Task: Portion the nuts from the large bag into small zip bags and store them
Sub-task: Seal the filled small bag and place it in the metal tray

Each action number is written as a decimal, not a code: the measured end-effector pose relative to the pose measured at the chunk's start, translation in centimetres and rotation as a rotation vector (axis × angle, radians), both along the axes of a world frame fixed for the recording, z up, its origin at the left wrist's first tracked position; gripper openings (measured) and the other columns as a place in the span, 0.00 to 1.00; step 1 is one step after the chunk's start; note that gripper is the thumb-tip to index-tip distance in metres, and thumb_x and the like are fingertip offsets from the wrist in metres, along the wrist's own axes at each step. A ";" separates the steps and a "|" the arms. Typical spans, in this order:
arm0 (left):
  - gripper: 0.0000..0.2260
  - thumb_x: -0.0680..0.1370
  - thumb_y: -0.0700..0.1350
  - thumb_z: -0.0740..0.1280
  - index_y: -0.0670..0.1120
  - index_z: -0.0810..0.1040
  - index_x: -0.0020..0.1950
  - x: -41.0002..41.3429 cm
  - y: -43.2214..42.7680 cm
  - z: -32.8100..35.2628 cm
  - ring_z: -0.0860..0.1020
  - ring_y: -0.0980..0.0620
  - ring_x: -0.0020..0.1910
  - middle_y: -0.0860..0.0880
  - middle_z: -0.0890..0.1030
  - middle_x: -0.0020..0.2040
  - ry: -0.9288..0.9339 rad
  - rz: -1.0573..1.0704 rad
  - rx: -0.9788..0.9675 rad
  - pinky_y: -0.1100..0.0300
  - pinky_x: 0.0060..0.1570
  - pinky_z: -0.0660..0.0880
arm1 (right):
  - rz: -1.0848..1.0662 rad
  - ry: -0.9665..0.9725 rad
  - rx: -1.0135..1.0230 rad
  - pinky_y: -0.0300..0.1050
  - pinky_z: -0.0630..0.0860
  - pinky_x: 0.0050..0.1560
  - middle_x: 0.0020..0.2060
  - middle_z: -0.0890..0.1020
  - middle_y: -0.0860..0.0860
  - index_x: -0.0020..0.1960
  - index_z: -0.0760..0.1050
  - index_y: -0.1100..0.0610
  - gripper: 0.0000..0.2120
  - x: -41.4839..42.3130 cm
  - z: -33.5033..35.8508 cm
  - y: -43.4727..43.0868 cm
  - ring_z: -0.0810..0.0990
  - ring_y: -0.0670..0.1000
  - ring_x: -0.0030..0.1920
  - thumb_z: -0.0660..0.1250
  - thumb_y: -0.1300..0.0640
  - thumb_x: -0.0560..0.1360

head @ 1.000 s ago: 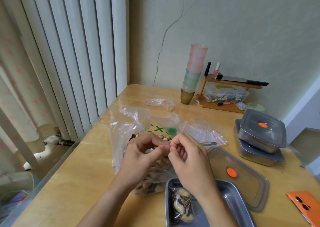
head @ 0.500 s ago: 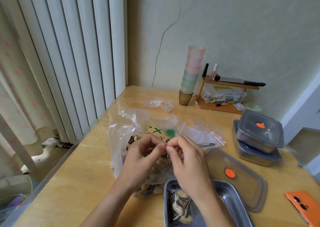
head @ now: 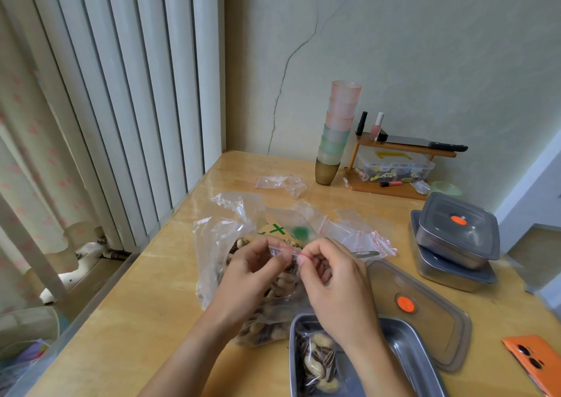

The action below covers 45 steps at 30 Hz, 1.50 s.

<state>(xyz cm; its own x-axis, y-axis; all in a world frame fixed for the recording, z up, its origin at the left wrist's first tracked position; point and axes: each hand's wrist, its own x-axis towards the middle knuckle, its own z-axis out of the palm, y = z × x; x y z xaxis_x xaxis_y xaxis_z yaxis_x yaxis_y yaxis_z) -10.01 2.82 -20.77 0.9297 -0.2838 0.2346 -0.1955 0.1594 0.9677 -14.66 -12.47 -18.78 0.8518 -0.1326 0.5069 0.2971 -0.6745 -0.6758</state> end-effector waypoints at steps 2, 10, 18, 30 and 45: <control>0.04 0.81 0.38 0.69 0.41 0.83 0.49 0.1 0.0 -0.1 0.83 0.42 0.51 0.42 0.85 0.48 -0.016 0.017 -0.004 0.58 0.52 0.79 | 0.004 -0.006 0.009 0.31 0.65 0.35 0.33 0.75 0.43 0.39 0.74 0.50 0.12 0.0 0.0 0.0 0.75 0.48 0.35 0.72 0.61 0.78; 0.04 0.77 0.34 0.71 0.33 0.83 0.47 0.3 0.3 0.0 0.85 0.47 0.48 0.39 0.87 0.48 0.066 0.043 -0.110 0.62 0.48 0.79 | -0.006 0.008 0.113 0.34 0.70 0.37 0.36 0.80 0.44 0.42 0.78 0.49 0.08 0.0 -0.2 -0.3 0.78 0.49 0.38 0.71 0.58 0.78; 0.12 0.74 0.44 0.74 0.37 0.86 0.52 1.0 1.1 0.1 0.85 0.42 0.49 0.38 0.87 0.48 0.236 0.035 -0.108 0.54 0.52 0.81 | -0.117 -0.022 0.107 0.33 0.72 0.40 0.36 0.81 0.41 0.43 0.79 0.48 0.08 0.3 -0.7 -0.5 0.80 0.45 0.40 0.72 0.58 0.79; 0.07 0.78 0.37 0.70 0.32 0.81 0.47 0.3 0.2 0.3 0.81 0.55 0.39 0.44 0.85 0.41 0.113 0.046 -0.178 0.66 0.41 0.77 | 0.017 -0.015 0.087 0.37 0.73 0.39 0.39 0.79 0.44 0.43 0.77 0.48 0.07 0.0 0.4 -0.3 0.79 0.49 0.41 0.71 0.57 0.79; 0.09 0.74 0.40 0.73 0.34 0.85 0.47 0.3 0.5 0.4 0.85 0.48 0.47 0.37 0.86 0.47 0.108 0.114 -0.192 0.62 0.51 0.80 | 0.013 -0.018 0.134 0.44 0.75 0.41 0.38 0.80 0.46 0.43 0.79 0.48 0.07 0.4 0.1 -0.5 0.79 0.50 0.40 0.72 0.55 0.79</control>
